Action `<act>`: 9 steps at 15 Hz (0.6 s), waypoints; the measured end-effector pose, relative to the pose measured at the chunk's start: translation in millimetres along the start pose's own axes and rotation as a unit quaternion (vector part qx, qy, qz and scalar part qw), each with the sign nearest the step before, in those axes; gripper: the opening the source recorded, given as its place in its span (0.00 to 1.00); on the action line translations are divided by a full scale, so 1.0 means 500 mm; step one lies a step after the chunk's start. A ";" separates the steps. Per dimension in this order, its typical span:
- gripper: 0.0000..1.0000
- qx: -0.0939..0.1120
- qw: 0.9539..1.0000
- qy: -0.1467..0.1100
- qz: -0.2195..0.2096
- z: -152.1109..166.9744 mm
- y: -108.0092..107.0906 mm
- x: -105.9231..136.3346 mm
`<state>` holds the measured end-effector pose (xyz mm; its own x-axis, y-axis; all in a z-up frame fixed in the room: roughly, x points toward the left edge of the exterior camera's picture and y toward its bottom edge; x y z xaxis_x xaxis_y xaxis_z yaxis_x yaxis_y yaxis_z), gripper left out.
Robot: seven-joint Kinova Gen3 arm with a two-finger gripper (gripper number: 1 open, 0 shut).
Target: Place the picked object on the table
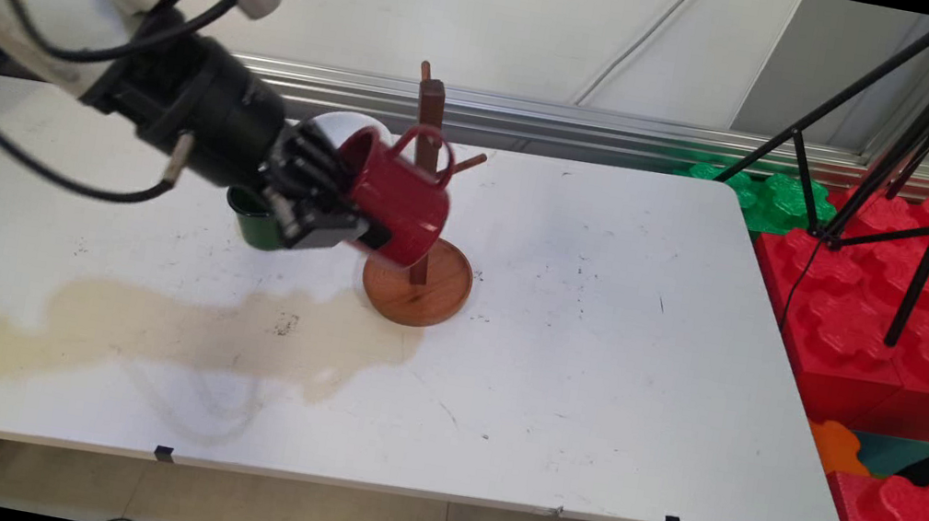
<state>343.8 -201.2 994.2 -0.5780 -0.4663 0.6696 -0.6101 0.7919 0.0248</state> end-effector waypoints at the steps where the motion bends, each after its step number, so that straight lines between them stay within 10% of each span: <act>1: 0.00 0.001 1.000 -0.010 0.004 -0.008 0.003 -0.005; 9: 0.00 0.028 0.993 -0.105 0.048 -0.078 -0.018 -0.071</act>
<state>390.7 -176.6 999.2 -0.7312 -0.4668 0.4974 -0.5732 0.8158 -0.0770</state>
